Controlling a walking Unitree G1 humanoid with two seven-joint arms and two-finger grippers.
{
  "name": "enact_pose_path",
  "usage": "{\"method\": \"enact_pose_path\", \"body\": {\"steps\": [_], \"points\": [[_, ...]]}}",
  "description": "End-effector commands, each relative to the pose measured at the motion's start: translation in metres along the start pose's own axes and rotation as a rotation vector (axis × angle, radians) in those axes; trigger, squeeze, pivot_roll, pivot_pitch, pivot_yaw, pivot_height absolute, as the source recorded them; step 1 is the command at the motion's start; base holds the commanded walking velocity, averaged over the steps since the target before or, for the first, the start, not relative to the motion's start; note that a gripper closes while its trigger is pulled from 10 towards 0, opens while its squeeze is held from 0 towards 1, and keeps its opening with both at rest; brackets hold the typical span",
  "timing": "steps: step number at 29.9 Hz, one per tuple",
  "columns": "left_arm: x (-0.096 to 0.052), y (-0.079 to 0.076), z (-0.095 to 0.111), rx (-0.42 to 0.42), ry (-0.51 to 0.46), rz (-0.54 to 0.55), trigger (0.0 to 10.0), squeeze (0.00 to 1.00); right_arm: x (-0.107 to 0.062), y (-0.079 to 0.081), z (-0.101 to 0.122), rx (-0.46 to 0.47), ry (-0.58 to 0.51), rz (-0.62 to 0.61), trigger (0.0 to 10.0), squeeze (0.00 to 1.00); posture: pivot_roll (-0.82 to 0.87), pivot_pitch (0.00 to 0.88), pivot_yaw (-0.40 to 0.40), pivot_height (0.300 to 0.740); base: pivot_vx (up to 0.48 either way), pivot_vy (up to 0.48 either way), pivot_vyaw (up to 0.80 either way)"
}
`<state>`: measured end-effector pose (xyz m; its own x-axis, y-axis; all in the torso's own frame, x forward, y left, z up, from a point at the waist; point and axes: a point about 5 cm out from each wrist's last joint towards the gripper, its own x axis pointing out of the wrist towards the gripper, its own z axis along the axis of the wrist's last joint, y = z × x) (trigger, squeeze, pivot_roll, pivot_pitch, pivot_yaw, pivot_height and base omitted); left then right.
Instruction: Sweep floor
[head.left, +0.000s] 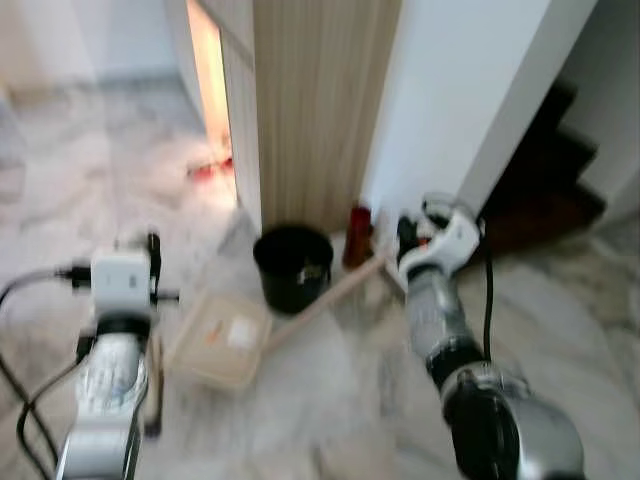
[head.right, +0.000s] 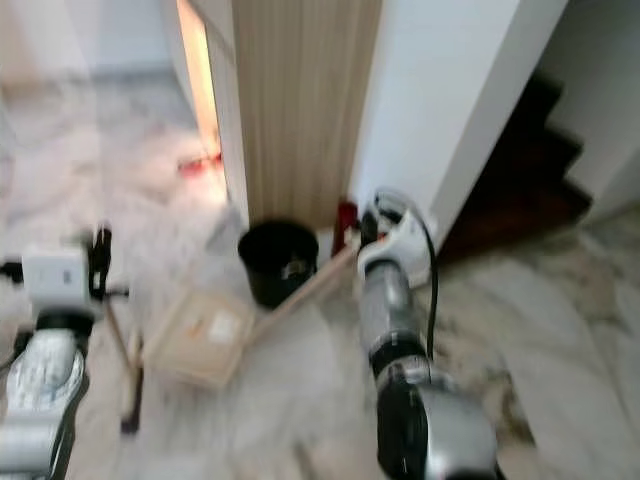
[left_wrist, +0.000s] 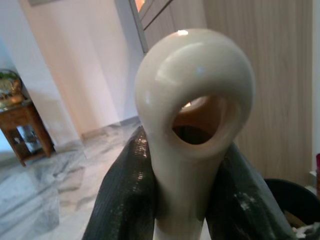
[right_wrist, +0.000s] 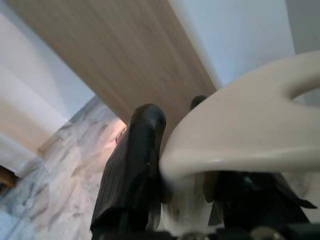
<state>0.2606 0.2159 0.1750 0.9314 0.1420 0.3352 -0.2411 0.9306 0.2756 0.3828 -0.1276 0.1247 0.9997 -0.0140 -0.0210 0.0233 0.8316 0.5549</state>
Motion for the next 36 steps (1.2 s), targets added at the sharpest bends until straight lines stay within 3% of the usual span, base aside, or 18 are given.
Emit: {"method": "enact_pose_path", "body": {"steps": [1, 8, 16, 36], "points": [[0.003, -0.004, 0.013, -0.008, -0.068, -0.004, 10.0, 0.0, 0.003, -0.003, 0.013, 0.022, -0.052, -0.007, 10.0, 0.0, 0.21, 0.012, -0.048, 0.74, 0.424, 0.0, 0.0], [0.003, -0.003, 0.014, -0.006, -0.073, 0.0, 10.0, 0.0, 0.003, 0.0, 0.013, 0.024, -0.052, 0.016, 10.0, 0.0, 0.21, 0.013, -0.049, 0.74, 0.423, 0.0, 0.0], [0.003, -0.002, 0.016, -0.011, -0.088, 0.001, 10.0, 0.0, 0.005, 0.023, 0.023, 0.073, -0.133, 0.178, 10.0, 0.0, 0.21, 0.014, -0.048, 0.74, 0.4, 0.0, 0.0], [0.003, -0.001, 0.021, -0.022, -0.111, 0.006, 10.0, 0.0, 0.011, 0.045, 0.042, 0.109, -0.193, 0.28, 10.0, 0.0, 0.21, 0.015, -0.053, 0.74, 0.0, 0.0, 0.0]]}}
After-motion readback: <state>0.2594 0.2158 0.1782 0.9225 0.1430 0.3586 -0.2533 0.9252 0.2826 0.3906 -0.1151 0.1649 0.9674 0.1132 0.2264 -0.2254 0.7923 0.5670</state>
